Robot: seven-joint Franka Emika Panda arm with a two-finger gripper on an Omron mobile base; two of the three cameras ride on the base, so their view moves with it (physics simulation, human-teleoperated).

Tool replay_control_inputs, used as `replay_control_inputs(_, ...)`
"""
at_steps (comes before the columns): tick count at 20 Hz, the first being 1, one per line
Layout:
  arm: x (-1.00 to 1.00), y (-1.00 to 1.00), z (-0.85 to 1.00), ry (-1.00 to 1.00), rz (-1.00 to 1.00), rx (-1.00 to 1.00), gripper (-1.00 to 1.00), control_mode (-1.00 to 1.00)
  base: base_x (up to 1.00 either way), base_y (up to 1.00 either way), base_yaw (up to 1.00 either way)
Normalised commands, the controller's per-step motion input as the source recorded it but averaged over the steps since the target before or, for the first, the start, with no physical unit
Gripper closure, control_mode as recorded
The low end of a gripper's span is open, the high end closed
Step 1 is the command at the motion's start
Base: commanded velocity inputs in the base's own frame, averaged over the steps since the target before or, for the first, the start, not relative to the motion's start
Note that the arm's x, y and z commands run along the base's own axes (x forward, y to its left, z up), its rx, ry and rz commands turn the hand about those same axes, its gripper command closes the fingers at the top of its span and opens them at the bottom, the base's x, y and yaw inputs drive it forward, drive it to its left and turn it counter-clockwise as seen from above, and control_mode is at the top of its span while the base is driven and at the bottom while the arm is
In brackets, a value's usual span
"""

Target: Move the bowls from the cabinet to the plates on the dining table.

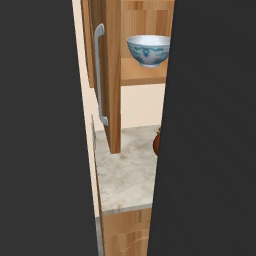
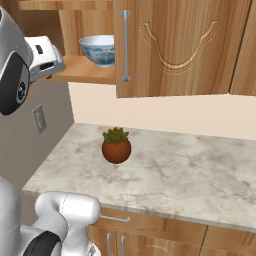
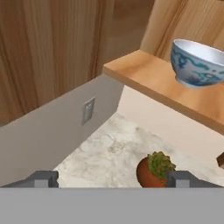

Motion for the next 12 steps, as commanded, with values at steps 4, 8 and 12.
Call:
replay_control_inputs(4,0.05,0.46,-0.19,-0.1,0.01,-0.32,-1.0,-1.0,0.0,0.0,0.0)
replay_control_inputs(8,0.41,0.08,-0.09,-0.01,0.0,-0.37,-1.0,-1.0,0.0,0.0,0.0)
replay_control_inputs(12,0.58,0.0,0.02,0.0,-0.01,-0.22,-1.0,-1.0,0.0,0.0,0.0)
